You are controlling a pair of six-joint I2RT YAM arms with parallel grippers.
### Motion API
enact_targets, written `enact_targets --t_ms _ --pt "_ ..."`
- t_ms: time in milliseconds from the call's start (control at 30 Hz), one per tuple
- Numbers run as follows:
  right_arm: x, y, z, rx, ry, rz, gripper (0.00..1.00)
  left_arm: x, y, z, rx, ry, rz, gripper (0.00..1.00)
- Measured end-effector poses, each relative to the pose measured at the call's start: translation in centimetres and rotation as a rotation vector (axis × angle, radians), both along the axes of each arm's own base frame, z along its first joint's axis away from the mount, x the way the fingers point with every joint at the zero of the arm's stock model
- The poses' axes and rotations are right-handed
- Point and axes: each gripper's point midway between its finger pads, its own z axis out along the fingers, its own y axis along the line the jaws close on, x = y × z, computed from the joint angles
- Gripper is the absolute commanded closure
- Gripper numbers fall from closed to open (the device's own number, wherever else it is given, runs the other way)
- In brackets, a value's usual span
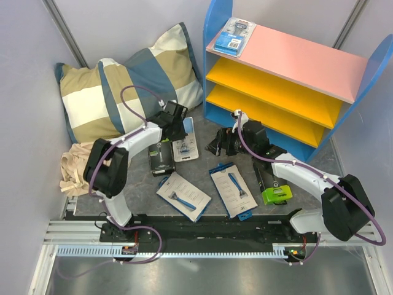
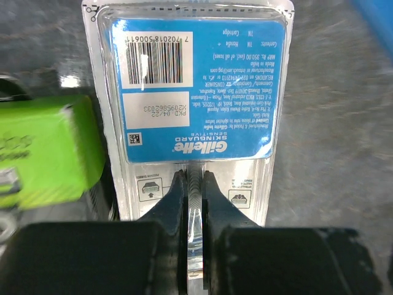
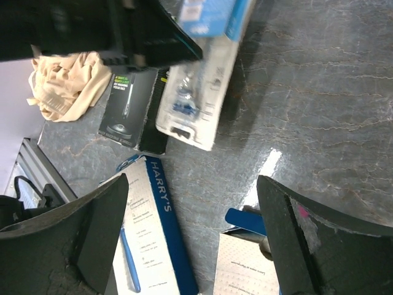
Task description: Place and organize the shaving razors onto the shelf
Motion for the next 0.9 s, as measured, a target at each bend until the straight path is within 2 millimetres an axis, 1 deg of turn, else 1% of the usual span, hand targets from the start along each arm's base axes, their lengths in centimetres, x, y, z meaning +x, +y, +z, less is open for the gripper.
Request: enact_targets --t_ms 33,200,300,400,500,567,733,900 --pt "0.0 0.1 0.1 0.005 0.001 0.002 0.07 0.0 0.1 0.8 -0.004 -0.016 0.002 0.98" --pt "-0.4 0.6 0.6 0.038 0.007 0.025 0.09 0.1 0.1 6.6 -0.064 -0.138 0.005 0.98" --pt "-0.6 1.2 1.2 0.064 -0.001 0.041 0.10 -0.1 0.1 8.7 -0.090 -0.178 0.001 0.98" --pt "-1.0 2.1 2.0 0.100 -0.007 0.065 0.13 -0.5 0.0 10.2 -0.109 -0.207 -0.006 0.98" --pt "-1.4 3.3 2.8 0.145 -0.015 0.092 0.19 -1.2 -0.4 11.6 -0.132 -0.225 -0.024 0.98" --pt "-1.7 4.1 3.0 0.168 -0.014 0.108 0.24 -1.6 -0.5 12.3 -0.144 -0.236 -0.033 0.98" --pt "-1.8 5.4 1.8 0.184 0.023 0.121 0.30 -2.5 -0.7 13.7 -0.166 -0.261 -0.050 0.98" --pt "-1.6 5.9 0.7 0.190 0.058 0.115 0.35 -3.3 -1.0 14.8 -0.186 -0.279 -0.069 0.98"
